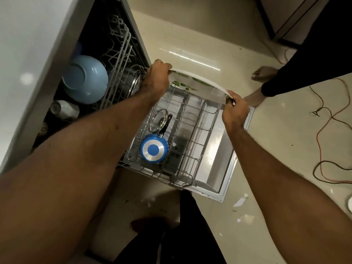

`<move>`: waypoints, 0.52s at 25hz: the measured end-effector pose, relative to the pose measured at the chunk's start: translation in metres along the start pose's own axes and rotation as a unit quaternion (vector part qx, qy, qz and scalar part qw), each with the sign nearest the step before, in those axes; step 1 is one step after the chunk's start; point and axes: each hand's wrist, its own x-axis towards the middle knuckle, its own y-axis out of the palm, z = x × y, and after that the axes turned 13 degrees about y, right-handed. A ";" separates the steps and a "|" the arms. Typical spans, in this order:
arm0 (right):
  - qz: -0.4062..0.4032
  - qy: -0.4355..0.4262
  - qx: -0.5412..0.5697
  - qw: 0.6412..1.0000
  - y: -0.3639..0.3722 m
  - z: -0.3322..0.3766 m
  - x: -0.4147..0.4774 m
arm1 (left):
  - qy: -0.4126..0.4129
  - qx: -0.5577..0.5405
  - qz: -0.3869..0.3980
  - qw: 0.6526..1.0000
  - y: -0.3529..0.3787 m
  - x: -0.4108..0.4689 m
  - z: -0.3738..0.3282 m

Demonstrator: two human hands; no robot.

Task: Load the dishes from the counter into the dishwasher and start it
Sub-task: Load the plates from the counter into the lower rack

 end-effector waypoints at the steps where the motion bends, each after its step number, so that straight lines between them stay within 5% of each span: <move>1: 0.003 0.004 -0.002 1.000 0.001 -0.003 0.005 | 0.007 0.005 0.010 1.000 0.003 0.003 0.003; 13: 0.027 0.053 0.004 0.998 0.019 -0.016 0.032 | 0.017 -0.016 0.083 0.996 0.039 0.020 0.019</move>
